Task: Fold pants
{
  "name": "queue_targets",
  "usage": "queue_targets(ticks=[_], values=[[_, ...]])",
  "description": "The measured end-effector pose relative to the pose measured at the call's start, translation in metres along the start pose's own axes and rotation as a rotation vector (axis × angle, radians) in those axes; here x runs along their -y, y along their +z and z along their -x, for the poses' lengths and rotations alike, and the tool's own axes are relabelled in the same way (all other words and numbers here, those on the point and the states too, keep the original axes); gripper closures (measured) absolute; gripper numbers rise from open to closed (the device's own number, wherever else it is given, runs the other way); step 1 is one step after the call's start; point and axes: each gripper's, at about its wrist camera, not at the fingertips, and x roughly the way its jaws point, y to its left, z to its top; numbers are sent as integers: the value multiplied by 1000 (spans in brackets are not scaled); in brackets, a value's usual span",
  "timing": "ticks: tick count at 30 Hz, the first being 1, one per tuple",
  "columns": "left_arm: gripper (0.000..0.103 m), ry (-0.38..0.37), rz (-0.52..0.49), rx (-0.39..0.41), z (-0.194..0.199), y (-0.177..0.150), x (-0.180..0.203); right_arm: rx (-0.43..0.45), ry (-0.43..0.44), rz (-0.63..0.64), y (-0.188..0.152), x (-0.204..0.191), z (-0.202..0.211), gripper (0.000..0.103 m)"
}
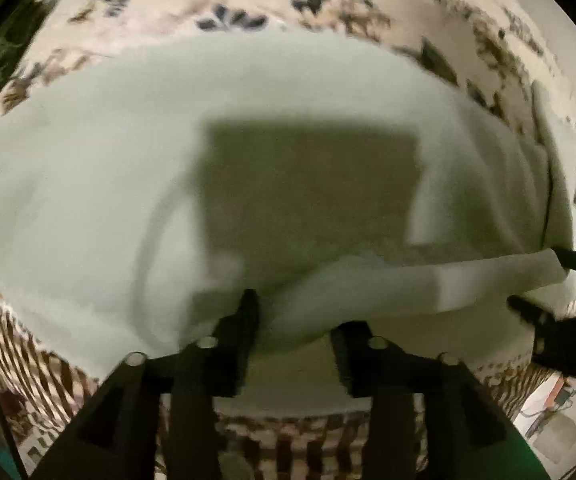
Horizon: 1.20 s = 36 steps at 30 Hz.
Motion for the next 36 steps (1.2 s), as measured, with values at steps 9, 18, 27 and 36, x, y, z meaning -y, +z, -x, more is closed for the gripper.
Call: queue_targets(ticks=[9, 18, 27, 36], values=[[14, 84, 87, 119, 35, -8, -34, 69, 22, -192, -20, -11, 58, 8], [14, 186, 352, 182, 53, -18, -128, 133, 60, -639, -3, 94, 62, 8], [14, 271, 537, 106, -1, -23, -180, 135, -48, -850, 82, 230, 7, 8], [14, 302, 543, 106, -5, -21, -178, 49, -73, -779, 121, 241, -40, 86]])
